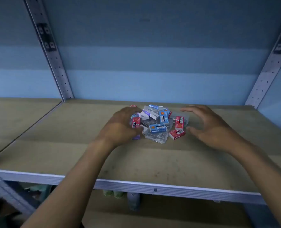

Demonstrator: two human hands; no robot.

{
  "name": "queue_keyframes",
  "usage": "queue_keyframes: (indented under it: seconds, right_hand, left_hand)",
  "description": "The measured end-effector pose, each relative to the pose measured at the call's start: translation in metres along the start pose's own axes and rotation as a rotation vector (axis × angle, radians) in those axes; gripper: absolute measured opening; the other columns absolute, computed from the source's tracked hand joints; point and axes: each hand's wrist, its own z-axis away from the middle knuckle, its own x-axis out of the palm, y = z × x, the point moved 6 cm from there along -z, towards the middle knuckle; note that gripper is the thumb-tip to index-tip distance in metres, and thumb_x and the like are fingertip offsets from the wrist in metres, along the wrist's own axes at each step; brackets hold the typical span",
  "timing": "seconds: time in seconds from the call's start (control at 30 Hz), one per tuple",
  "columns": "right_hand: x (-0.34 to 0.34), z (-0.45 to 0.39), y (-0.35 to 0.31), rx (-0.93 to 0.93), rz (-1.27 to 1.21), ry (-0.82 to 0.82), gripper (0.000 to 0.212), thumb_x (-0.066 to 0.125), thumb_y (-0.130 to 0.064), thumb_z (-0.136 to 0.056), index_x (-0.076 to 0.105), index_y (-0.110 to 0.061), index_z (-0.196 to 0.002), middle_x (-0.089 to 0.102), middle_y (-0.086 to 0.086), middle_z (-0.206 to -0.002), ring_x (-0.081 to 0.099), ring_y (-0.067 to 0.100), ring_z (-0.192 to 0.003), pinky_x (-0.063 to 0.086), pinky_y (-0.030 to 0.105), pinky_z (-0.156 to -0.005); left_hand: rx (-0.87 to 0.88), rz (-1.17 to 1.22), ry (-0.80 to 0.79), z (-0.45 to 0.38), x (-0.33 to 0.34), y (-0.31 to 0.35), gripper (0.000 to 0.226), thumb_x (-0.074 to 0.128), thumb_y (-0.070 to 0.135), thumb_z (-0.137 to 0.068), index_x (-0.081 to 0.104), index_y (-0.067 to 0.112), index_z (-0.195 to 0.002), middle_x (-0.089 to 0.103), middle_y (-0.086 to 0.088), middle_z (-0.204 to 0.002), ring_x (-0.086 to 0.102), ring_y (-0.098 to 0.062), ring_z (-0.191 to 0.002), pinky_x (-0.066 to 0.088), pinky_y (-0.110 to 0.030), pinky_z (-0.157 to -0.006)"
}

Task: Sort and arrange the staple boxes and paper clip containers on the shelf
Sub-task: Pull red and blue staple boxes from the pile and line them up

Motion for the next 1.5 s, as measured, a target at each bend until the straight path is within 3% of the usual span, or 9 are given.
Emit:
queue_keyframes:
  seconds: [0.2, 0.33, 0.5, 0.73, 1.0, 1.1, 1.23, 1.33, 1.5]
  right_hand:
    - [0.026, -0.015, 0.005, 0.025, 0.022, -0.065, 0.05, 0.072, -0.01, -0.085, 0.063, -0.034, -0.128, 0.054, -0.007, -0.133, 0.047, 0.0, -0.117, 0.029, 0.01, -0.095]
    - [0.033, -0.018, 0.009, 0.021, 0.042, -0.081, 0.042, 0.072, -0.009, -0.084, 0.069, -0.03, -0.121, 0.057, -0.003, -0.129, 0.05, 0.007, -0.119, 0.029, 0.01, -0.095]
    - [0.039, -0.02, 0.016, 0.071, 0.066, -0.103, 0.043, 0.069, -0.01, -0.085, 0.069, -0.034, -0.121, 0.058, -0.004, -0.126, 0.054, 0.013, -0.116, 0.037, 0.021, -0.096]
    - [0.035, -0.02, 0.012, 0.074, 0.073, -0.065, 0.041, 0.073, -0.01, -0.083, 0.069, -0.034, -0.116, 0.062, -0.001, -0.117, 0.057, 0.015, -0.106, 0.039, 0.024, -0.087]
    - [0.009, -0.008, -0.005, 0.129, -0.028, 0.089, 0.01, 0.074, -0.044, -0.08, 0.073, -0.04, -0.09, 0.065, -0.01, -0.097, 0.062, 0.006, -0.088, 0.047, 0.026, -0.079]
    - [0.002, 0.001, -0.009, 0.173, -0.046, 0.094, 0.021, 0.067, -0.061, -0.077, 0.075, -0.042, -0.081, 0.068, -0.012, -0.086, 0.06, 0.0, -0.078, 0.041, 0.019, -0.066]
    - [-0.003, 0.013, -0.011, 0.239, -0.01, 0.032, 0.029, 0.062, -0.071, -0.075, 0.074, -0.046, -0.082, 0.07, -0.013, -0.077, 0.06, 0.003, -0.073, 0.045, 0.024, -0.062]
    - [-0.005, 0.024, -0.012, 0.256, 0.012, -0.018, 0.036, 0.059, -0.078, -0.073, 0.074, -0.047, -0.082, 0.07, -0.019, -0.075, 0.061, -0.002, -0.074, 0.046, 0.022, -0.061]
    - [-0.008, 0.036, -0.016, 0.286, 0.029, -0.053, 0.034, 0.062, -0.075, -0.075, 0.074, -0.044, -0.08, 0.07, -0.015, -0.07, 0.061, 0.001, -0.069, 0.042, 0.024, -0.057]
  left_hand:
    - [-0.114, -0.132, -0.135, -0.009, 0.024, -0.018, 0.058, 0.073, 0.044, -0.074, 0.056, 0.038, -0.129, 0.058, 0.015, -0.122, 0.054, -0.007, -0.105, 0.039, -0.02, -0.084]
    - [-0.076, -0.15, -0.163, -0.014, 0.019, -0.017, 0.059, 0.074, 0.039, -0.073, 0.057, 0.033, -0.129, 0.056, 0.009, -0.133, 0.053, -0.015, -0.117, 0.043, -0.027, -0.096]
    - [-0.072, -0.193, -0.205, -0.014, 0.017, -0.015, 0.039, 0.071, 0.022, -0.076, 0.064, 0.024, -0.115, 0.062, 0.005, -0.117, 0.058, -0.021, -0.103, 0.05, -0.033, -0.087]
    - [-0.064, -0.183, -0.141, -0.012, 0.011, -0.014, 0.038, 0.071, 0.022, -0.081, 0.066, 0.024, -0.119, 0.064, 0.001, -0.12, 0.059, -0.018, -0.106, 0.042, -0.022, -0.082]
    - [-0.053, -0.146, -0.048, -0.004, -0.002, 0.002, 0.054, 0.079, 0.041, -0.075, 0.065, 0.022, -0.123, 0.061, 0.003, -0.115, 0.058, -0.014, -0.104, 0.045, -0.024, -0.091]
    - [-0.066, -0.087, -0.019, 0.004, -0.007, 0.015, 0.054, 0.077, 0.043, -0.075, 0.067, 0.025, -0.125, 0.062, 0.003, -0.118, 0.06, -0.011, -0.104, 0.047, -0.021, -0.094]
    - [-0.073, -0.114, 0.01, 0.02, -0.015, 0.033, 0.04, 0.076, 0.054, -0.073, 0.073, 0.039, -0.111, 0.071, 0.012, -0.1, 0.059, -0.001, -0.091, 0.035, 0.001, -0.07]
    - [-0.129, -0.111, -0.011, 0.031, -0.018, 0.04, 0.033, 0.077, 0.057, -0.068, 0.068, 0.034, -0.091, 0.071, 0.014, -0.08, 0.061, -0.001, -0.078, 0.036, -0.002, -0.059]
    - [-0.189, -0.157, -0.091, 0.042, -0.009, 0.049, 0.035, 0.076, 0.056, -0.062, 0.066, 0.025, -0.075, 0.069, 0.013, -0.074, 0.06, -0.003, -0.077, 0.042, -0.017, -0.062]
